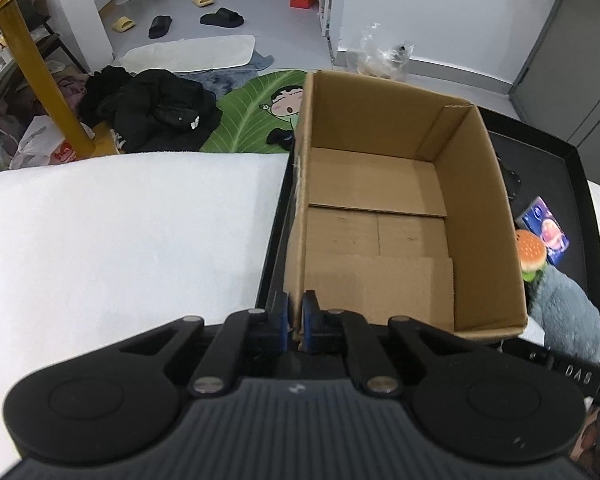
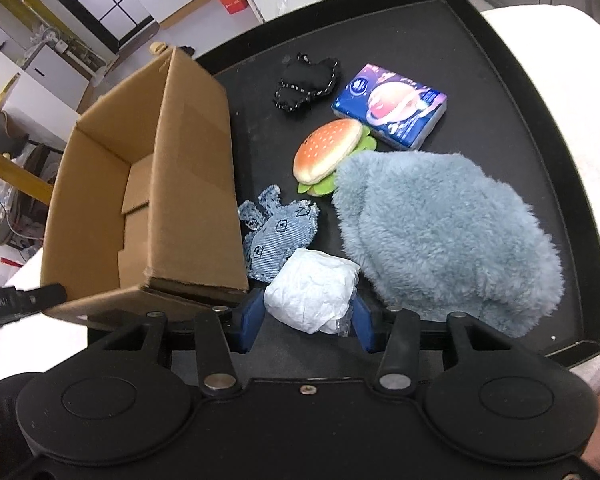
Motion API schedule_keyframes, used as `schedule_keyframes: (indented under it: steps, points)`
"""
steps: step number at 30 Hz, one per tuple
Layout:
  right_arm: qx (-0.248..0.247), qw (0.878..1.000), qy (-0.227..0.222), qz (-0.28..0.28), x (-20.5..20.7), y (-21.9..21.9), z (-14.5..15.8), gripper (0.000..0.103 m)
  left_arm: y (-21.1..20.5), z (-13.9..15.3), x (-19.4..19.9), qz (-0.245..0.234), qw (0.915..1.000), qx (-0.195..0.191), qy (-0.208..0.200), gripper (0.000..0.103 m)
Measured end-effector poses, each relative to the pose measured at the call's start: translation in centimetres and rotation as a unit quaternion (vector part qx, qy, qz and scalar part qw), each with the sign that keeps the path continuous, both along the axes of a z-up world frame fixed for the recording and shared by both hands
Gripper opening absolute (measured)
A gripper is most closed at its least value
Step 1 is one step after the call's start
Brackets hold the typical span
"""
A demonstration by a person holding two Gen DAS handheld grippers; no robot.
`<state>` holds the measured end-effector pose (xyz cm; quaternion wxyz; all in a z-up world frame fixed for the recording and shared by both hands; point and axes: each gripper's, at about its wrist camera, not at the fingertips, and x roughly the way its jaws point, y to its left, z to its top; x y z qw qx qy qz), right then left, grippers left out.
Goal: Organize soft objects
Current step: 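Carry the white packet into the cardboard box and open the right gripper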
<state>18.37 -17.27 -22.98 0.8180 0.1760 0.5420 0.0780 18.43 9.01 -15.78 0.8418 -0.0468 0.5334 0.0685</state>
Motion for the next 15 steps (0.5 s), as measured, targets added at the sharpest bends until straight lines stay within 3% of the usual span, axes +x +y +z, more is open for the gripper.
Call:
schedule_keyframes:
  steps: [6, 15]
  points:
    - [0.005, 1.000, -0.014, -0.003, -0.5, -0.4, 1.5, 0.046, -0.6, 0.6, -0.5, -0.014, 0.9997, 0.018, -0.013, 0.006]
    - [0.003, 0.999, -0.053, -0.004, 0.2, -0.6, 4.7, 0.046, 0.0, 0.2, -0.7, -0.011, 0.9998, 0.010, -0.015, 0.006]
